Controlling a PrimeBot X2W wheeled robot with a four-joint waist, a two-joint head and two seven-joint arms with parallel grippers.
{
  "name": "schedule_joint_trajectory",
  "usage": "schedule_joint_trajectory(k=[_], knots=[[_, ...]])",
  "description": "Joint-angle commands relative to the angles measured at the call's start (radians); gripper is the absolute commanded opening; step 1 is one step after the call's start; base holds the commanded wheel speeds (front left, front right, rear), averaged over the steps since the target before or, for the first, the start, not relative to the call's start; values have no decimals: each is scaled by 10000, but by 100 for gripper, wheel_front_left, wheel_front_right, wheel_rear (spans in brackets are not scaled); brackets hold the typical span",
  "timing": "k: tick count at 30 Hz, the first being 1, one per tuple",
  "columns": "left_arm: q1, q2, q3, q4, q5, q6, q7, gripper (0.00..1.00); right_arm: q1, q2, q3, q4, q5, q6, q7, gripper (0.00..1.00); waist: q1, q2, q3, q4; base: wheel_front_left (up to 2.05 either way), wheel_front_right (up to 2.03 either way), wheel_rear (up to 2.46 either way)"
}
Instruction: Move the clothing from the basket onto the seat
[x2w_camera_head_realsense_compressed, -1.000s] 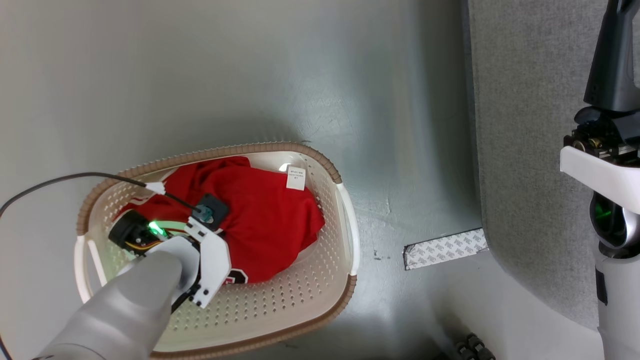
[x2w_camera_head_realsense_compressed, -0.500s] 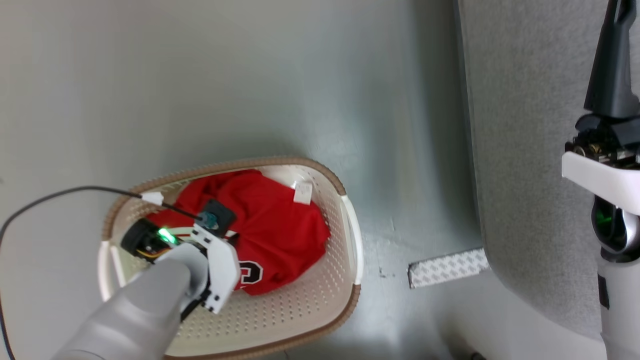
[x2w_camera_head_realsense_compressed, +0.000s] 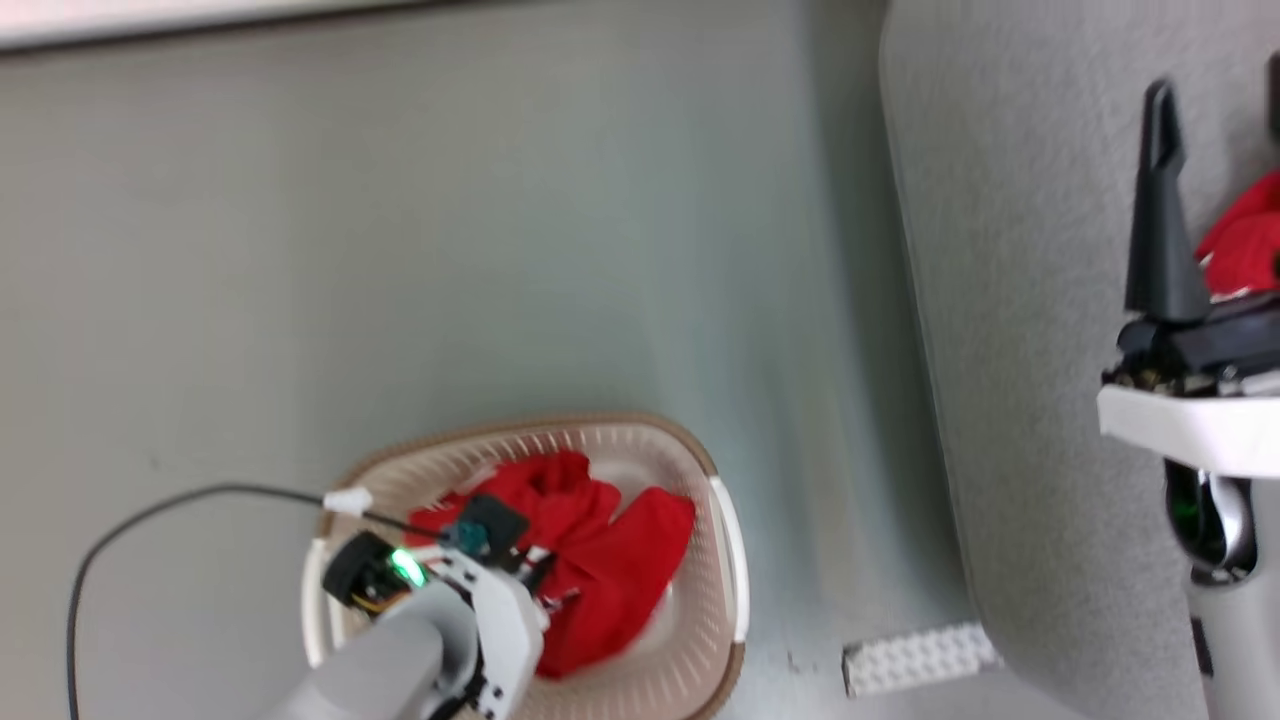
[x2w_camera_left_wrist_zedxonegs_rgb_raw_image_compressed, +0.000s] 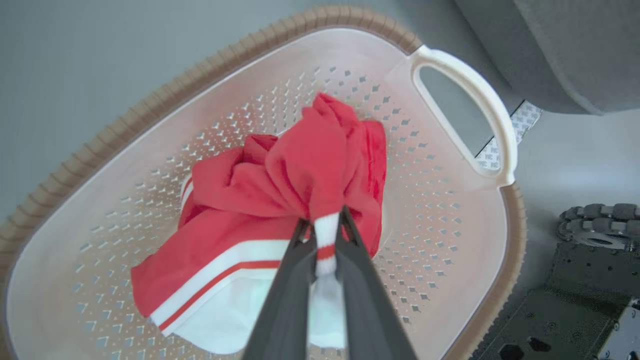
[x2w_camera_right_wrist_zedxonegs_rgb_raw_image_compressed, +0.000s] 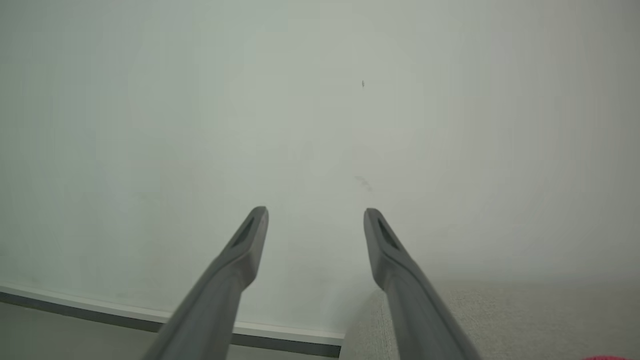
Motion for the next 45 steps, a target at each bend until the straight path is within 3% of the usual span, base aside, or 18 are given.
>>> schedule_joint_trajectory(k=[1, 12, 30, 45], knots=[[238, 2, -15, -22, -143, 17, -116, 0, 222, -125, 2, 80, 70, -23, 11, 100, 1, -2, -824, 262, 0, 0, 0], [1054, -89, 90, -869, -575, 17, -556, 0, 1352, -424, 129, 494, 1017, -23, 11, 100, 1, -2, -2892, 629, 0, 0, 0], [2852, 399, 3205, -3978, 1733, 186, -557, 0, 2998, -822, 290, 953, 1462, -23, 11, 100, 1, -2, -5372, 1048, 0, 0, 0], [3621, 548, 5170, -6288, 2309, 371, -558, 0, 3987, -774, 655, 1137, 1875, -23, 11, 100, 1, -2, -6323, 1092, 0, 0, 0]])
